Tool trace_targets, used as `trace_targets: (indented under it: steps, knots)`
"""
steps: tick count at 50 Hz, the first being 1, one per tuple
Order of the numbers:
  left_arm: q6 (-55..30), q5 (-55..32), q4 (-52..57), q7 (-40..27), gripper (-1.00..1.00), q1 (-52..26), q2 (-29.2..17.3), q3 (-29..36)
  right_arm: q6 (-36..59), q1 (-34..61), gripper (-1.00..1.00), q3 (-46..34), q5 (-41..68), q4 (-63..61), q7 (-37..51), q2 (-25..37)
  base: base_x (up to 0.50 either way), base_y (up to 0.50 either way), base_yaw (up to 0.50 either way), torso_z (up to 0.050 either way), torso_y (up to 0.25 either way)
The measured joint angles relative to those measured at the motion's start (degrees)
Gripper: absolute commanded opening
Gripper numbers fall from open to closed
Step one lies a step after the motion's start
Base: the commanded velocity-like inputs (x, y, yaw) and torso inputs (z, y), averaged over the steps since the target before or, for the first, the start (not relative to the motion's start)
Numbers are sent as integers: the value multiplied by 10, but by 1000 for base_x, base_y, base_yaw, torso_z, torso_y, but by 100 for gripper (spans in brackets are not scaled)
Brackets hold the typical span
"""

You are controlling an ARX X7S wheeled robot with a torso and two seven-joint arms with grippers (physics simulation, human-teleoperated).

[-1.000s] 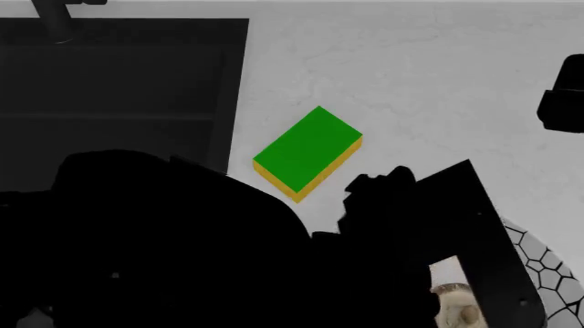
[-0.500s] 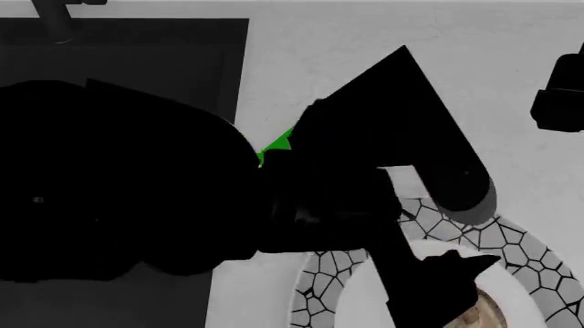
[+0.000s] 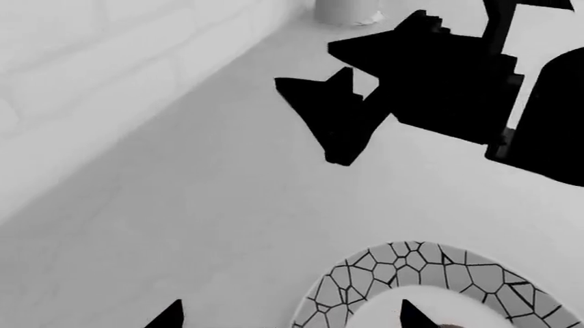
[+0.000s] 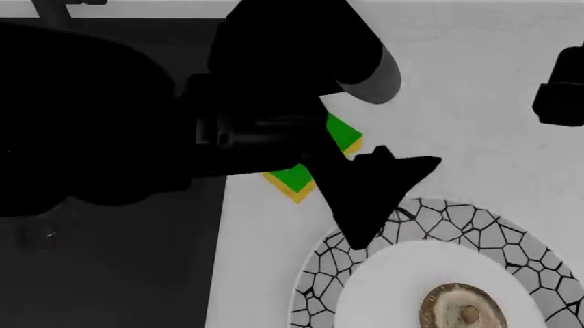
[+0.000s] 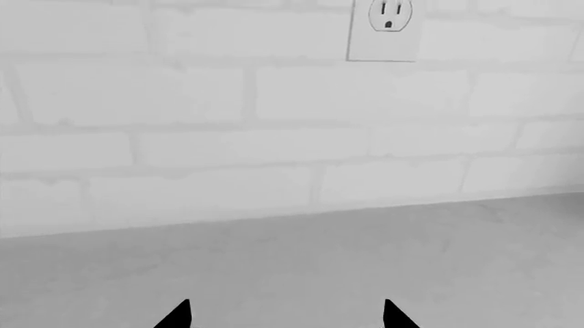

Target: Pick the mushroom from the sink and place it on the plate located on the counter

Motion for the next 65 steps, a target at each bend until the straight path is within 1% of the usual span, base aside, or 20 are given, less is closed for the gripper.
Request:
trace_targets:
  steps: [28, 53, 65]
  knots:
    - [13, 5, -31, 16, 100, 4, -77, -18, 33, 1, 100, 19, 20, -38, 10, 22, 0, 0, 0, 0, 0]
    - [25, 9, -13, 11, 100, 22, -138, -27, 97, -25, 100, 86, 65, -110, 18, 74, 0, 0, 0, 0, 0]
    - [23, 8, 2, 5, 100, 26, -161, -29, 120, -57, 100, 142, 85, -138, 17, 99, 0, 0, 0, 0, 0]
